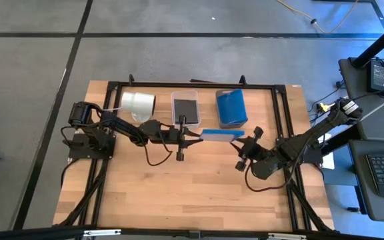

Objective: Pick & place jewel cases by type
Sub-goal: Put the blue cd case into the gray bin

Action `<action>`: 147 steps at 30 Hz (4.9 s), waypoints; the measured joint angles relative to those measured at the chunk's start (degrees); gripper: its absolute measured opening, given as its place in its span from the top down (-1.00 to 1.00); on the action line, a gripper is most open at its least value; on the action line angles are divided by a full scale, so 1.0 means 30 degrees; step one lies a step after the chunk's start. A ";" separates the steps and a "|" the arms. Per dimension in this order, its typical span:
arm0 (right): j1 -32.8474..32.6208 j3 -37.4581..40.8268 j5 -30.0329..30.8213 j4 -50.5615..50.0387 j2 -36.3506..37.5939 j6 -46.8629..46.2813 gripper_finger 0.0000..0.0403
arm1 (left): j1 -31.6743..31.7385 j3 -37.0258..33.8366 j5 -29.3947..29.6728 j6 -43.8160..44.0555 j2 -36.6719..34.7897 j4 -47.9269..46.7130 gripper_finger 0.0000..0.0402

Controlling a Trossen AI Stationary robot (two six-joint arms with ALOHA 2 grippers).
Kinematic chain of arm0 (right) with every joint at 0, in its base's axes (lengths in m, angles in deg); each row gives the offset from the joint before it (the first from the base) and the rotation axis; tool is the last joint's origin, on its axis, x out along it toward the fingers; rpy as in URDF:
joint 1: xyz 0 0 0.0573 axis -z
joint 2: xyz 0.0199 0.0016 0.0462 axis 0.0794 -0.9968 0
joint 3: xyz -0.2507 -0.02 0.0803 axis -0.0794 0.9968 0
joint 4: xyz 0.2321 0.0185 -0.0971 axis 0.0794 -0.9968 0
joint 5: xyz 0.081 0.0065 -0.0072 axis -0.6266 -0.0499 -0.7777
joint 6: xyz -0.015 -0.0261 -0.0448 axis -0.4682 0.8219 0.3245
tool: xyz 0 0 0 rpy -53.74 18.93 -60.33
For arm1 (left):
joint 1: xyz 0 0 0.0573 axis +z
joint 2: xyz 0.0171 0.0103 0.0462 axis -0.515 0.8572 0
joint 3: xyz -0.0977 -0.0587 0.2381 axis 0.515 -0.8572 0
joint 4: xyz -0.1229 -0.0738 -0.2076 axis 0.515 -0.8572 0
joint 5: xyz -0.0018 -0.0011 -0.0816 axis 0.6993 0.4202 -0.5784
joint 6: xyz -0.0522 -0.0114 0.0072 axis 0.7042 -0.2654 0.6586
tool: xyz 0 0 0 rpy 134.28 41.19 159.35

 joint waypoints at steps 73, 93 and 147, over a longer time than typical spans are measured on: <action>0.0360 -0.0015 -0.4235 0.2718 0.0109 0.3545 0.76 | -0.0007 0.0015 -0.0915 -0.1523 0.0000 -0.1223 0.68; 0.2260 -0.0862 -0.3816 -0.0585 0.2363 0.0098 0.74 | 0.0000 0.0015 0.8692 -0.0983 -0.0807 -0.7078 -0.13; 2.5910 -0.5482 -2.8422 -1.3084 -0.4957 0.5503 0.37 | -0.0007 0.0015 0.1129 0.0517 -0.1749 -0.7825 -0.13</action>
